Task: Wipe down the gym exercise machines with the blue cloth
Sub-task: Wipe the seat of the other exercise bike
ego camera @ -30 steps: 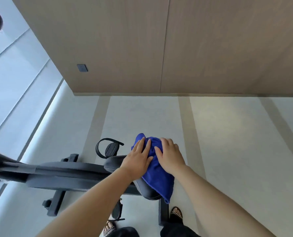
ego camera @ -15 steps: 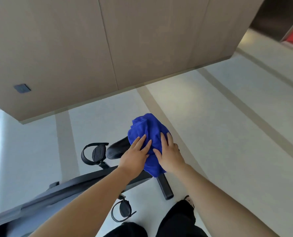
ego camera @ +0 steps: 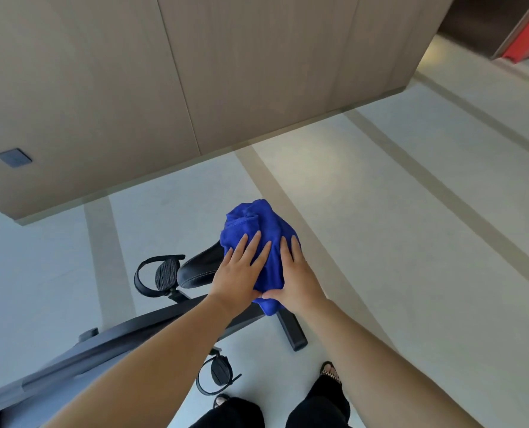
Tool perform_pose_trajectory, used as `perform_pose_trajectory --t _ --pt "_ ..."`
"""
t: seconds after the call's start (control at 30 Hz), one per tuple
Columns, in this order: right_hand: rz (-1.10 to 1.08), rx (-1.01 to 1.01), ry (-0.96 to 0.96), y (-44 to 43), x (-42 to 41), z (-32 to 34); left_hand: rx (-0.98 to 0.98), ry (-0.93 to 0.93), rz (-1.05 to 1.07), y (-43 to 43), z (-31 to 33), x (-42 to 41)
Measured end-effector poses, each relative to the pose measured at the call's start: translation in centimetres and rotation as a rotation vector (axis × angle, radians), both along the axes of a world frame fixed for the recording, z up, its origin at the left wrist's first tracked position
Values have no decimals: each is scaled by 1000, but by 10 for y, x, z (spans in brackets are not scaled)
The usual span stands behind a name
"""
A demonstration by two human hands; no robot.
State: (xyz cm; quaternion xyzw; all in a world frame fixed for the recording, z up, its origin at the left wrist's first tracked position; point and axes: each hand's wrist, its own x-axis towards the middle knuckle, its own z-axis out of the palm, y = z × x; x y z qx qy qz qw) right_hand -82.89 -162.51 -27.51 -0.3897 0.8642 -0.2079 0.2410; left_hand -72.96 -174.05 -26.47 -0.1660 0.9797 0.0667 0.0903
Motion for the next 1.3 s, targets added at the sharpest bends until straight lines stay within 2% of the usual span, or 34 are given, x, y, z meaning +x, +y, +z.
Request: perform_pose_trajectory --t 0.27,0.47,0.57,0.67,0.73,0.8,0.9,1.07,1.2,1.3 --pt "106 -64 -52 15 -36 4 122 -30 129 10 6 -15" --pt "272 -76 -114 12 -78 30 194 55 332 36 14 -34" --pt "333 -175 -58 6 -79 36 250 153 431 38 17 -38" --pt "350 -209 38 -11 -65 35 205 242 474 27 22 -35" --pt "389 -135 109 -24 -49 31 162 208 459 18 25 -24" --pt "463 -17 278 -34 -31 25 126 132 443 8 24 -7" --pt "548 27 442 -45 -9 17 71 33 432 -9 20 20" --pt "584 88 532 -68 9 9 86 5 518 -30 14 54" --pt "655 124 565 -85 6 4 105 -63 510 -42 8 62" --pt "726 118 548 -100 -2 4 32 -105 437 -50 3 58"
